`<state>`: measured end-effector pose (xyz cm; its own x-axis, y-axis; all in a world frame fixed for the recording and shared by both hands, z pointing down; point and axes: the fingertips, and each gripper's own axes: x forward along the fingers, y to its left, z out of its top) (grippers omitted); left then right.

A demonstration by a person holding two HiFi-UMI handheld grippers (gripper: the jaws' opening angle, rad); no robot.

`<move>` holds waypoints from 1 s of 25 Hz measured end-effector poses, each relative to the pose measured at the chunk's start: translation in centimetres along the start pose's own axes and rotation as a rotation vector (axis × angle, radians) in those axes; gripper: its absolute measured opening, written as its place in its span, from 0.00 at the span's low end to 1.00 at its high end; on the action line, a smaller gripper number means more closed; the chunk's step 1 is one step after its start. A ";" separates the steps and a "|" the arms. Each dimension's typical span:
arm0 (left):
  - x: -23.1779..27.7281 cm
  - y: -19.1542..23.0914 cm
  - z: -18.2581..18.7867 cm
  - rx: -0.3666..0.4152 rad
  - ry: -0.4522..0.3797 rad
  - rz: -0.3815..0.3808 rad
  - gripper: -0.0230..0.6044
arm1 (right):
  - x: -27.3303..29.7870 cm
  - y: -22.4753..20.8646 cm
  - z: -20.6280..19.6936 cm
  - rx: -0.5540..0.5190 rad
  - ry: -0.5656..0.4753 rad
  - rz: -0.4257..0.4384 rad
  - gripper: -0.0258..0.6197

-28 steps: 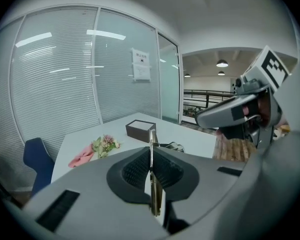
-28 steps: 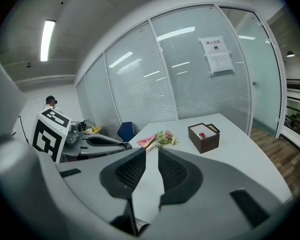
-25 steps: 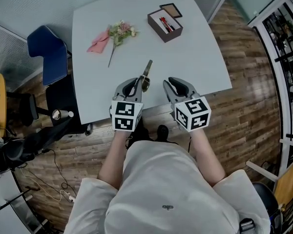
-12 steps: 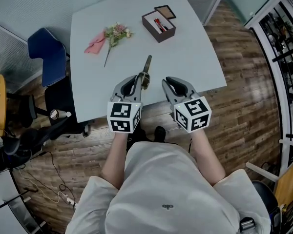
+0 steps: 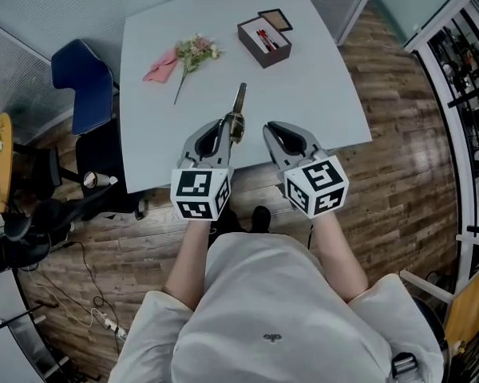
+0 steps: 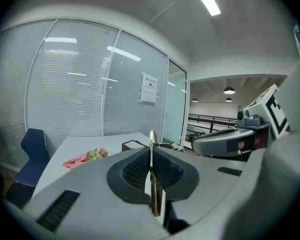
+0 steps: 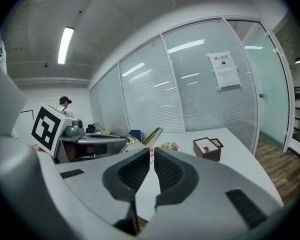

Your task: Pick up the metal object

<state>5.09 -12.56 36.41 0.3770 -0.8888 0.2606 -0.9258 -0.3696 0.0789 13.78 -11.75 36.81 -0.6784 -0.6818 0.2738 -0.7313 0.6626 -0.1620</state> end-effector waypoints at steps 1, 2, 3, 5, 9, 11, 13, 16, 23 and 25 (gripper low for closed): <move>-0.3 0.0 0.1 -0.001 -0.004 0.001 0.07 | -0.1 0.2 0.1 -0.003 -0.004 0.003 0.09; -0.5 -0.1 0.1 -0.003 -0.007 0.003 0.07 | -0.2 0.4 0.2 -0.005 -0.008 0.005 0.09; -0.7 -0.1 0.2 -0.006 -0.011 0.004 0.07 | -0.3 0.6 0.3 -0.006 -0.011 0.007 0.09; -1.0 -0.1 0.4 -0.013 -0.018 0.004 0.07 | -0.4 0.8 0.4 -0.008 -0.016 0.009 0.08; -1.7 -0.3 0.9 -0.028 -0.038 0.004 0.07 | -0.8 1.1 0.8 -0.015 -0.026 0.012 0.07; -2.1 -0.4 1.2 -0.033 -0.049 0.003 0.07 | -1.1 1.2 0.9 -0.018 -0.033 0.012 0.07; -2.5 -0.6 1.4 -0.035 -0.062 0.007 0.07 | -1.5 1.3 1.1 -0.020 -0.039 0.009 0.06; -3.0 -0.7 2.0 -0.042 -0.088 0.015 0.07 | -1.9 1.3 1.3 -0.023 -0.047 0.002 0.05; -3.8 -0.8 3.1 -0.057 -0.120 0.011 0.07 | -2.4 1.8 2.0 -0.030 -0.067 -0.001 0.05; -3.9 -0.7 3.2 -0.056 -0.123 0.011 0.07 | -2.5 1.8 2.2 -0.028 -0.076 -0.008 0.05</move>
<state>4.38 -9.65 32.25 0.3638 -0.9206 0.1420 -0.9287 -0.3467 0.1314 13.99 -9.53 33.71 -0.6764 -0.7082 0.2022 -0.7355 0.6644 -0.1329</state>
